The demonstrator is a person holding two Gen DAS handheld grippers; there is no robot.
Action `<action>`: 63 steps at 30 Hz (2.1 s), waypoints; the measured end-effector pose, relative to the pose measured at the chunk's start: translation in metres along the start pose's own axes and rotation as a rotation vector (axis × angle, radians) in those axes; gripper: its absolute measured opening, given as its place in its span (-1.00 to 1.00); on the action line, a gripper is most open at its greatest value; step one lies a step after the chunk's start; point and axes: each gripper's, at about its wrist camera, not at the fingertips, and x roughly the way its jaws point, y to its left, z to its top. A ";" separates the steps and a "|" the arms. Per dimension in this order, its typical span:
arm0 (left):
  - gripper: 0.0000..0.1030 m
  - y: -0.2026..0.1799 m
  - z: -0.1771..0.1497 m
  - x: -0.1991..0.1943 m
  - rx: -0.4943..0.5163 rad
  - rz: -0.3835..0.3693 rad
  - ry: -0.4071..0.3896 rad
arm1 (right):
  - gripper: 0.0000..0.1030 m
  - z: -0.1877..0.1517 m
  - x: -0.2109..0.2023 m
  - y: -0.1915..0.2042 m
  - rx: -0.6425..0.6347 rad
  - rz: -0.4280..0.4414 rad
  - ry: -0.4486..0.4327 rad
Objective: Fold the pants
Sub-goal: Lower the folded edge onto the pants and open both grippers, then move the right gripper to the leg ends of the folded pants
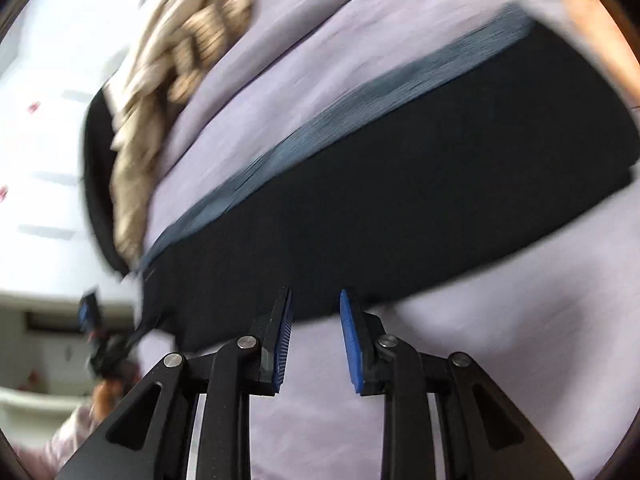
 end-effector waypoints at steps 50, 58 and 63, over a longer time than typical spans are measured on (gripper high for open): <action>0.92 -0.108 -0.078 -0.085 0.446 -0.246 0.037 | 0.41 -0.086 -0.058 0.030 0.192 -0.340 -0.149; 0.92 -0.185 -0.087 -0.111 0.382 -0.195 0.059 | 0.41 -0.031 -0.123 -0.052 0.236 -0.339 -0.231; 0.92 -0.207 -0.094 -0.120 0.309 -0.149 0.081 | 0.07 0.032 -0.141 -0.119 0.385 -0.276 -0.319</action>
